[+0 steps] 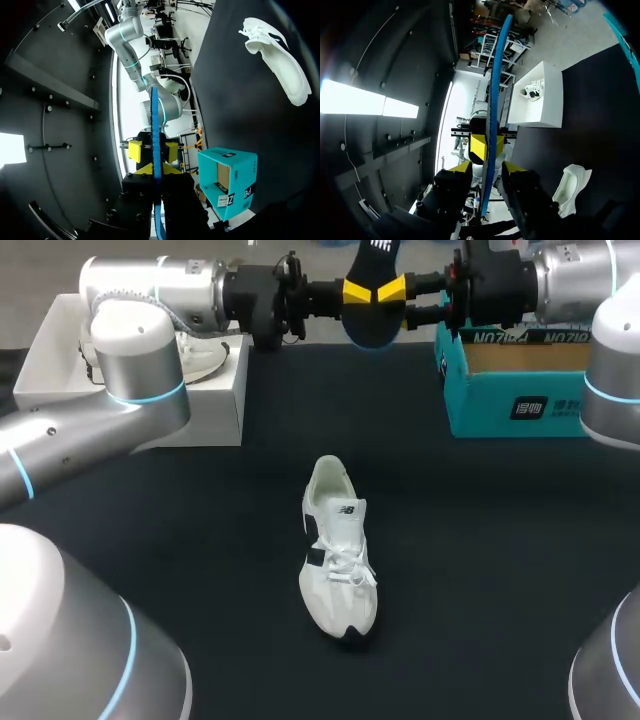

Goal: Take the shoe out of the shoebox, open the shoe tongue, remove and reinsert the insole, then place the shoe into the shoebox

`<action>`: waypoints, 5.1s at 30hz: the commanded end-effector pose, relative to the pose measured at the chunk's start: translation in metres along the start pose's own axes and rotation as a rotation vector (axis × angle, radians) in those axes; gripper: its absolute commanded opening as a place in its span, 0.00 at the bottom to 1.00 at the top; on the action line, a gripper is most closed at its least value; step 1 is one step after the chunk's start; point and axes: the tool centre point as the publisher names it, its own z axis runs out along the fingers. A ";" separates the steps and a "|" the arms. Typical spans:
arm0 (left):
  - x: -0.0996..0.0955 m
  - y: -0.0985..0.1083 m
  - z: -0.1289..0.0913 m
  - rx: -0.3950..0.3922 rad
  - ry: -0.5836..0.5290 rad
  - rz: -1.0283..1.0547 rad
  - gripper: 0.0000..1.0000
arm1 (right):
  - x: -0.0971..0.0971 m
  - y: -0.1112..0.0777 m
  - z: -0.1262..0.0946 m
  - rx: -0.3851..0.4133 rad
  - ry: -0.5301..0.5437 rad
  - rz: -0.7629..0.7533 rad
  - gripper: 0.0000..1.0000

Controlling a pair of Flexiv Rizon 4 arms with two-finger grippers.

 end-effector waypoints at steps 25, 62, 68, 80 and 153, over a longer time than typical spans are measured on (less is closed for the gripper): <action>0.000 -0.012 -0.005 0.006 -0.002 0.009 1.00 | -0.005 -0.004 0.003 -0.029 0.003 0.007 0.00; 0.053 -0.103 -0.195 0.013 0.466 -0.093 1.00 | -0.002 -0.021 0.002 0.032 -0.002 -0.127 0.00; 0.061 -0.097 -0.233 0.051 0.518 -0.051 1.00 | 0.001 -0.024 0.010 0.070 0.000 -0.151 0.00; 0.079 -0.078 -0.250 0.087 0.541 -0.155 1.00 | 0.013 -0.034 0.026 0.090 0.015 -0.293 0.00; 0.079 -0.078 -0.250 0.087 0.541 -0.155 1.00 | -0.138 -0.078 0.100 -0.005 -0.267 -0.574 0.00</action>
